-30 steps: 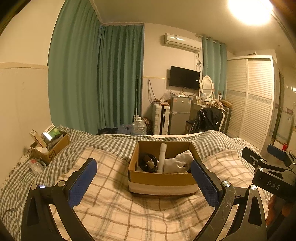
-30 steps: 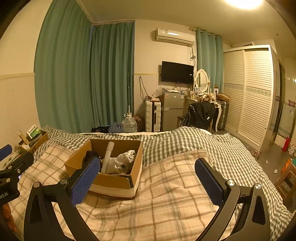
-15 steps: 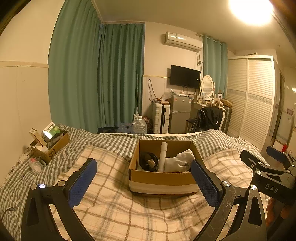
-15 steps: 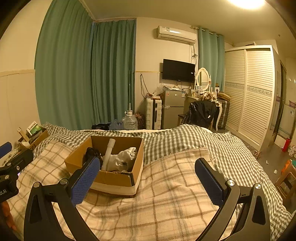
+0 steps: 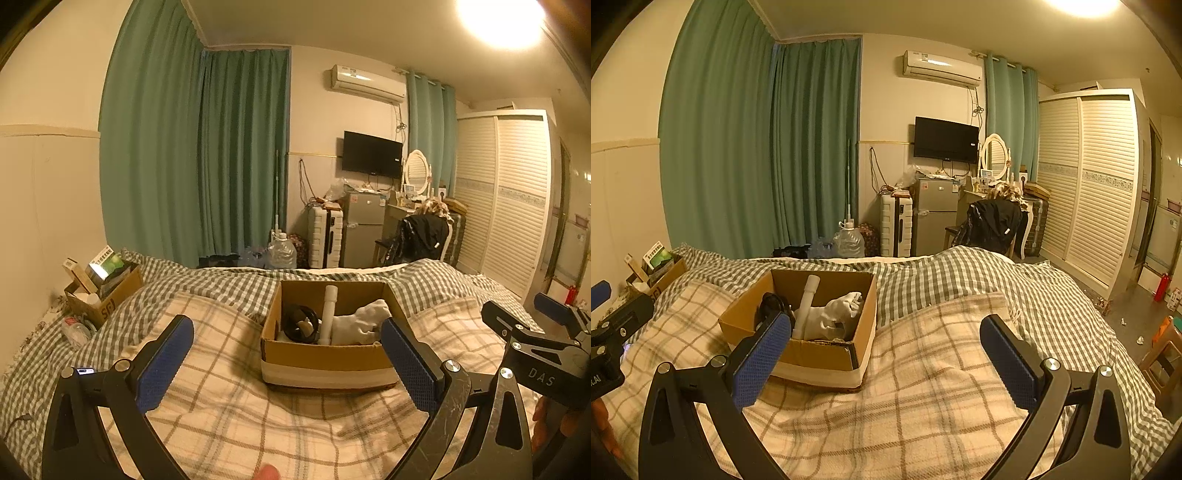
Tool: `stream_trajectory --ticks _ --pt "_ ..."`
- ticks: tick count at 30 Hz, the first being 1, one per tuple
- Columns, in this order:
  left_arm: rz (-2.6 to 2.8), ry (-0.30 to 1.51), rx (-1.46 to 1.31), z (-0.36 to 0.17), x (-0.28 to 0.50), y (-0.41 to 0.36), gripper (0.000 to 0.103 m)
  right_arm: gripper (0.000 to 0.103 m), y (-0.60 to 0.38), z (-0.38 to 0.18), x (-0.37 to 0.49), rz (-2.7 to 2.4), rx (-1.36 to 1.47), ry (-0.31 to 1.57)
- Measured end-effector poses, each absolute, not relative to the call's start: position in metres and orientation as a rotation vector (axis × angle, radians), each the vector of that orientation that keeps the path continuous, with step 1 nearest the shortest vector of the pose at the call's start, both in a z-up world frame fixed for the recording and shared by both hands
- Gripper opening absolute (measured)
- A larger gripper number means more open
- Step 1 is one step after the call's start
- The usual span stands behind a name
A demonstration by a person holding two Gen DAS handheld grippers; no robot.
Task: Organize objects
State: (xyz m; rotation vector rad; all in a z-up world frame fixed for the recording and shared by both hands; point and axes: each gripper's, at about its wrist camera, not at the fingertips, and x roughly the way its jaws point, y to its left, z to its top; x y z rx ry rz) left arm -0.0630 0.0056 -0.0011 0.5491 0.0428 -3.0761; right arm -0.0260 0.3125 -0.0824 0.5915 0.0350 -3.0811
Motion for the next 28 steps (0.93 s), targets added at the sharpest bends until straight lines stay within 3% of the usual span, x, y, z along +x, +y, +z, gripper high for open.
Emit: stream_trajectory --ticks 28 --pt "-3.056 0.036 0.563 -0.0030 -0.0627 0.0041 0.103 0.103 0.3081 -0.0886 -0.0259 -3.081 0.607 0.052"
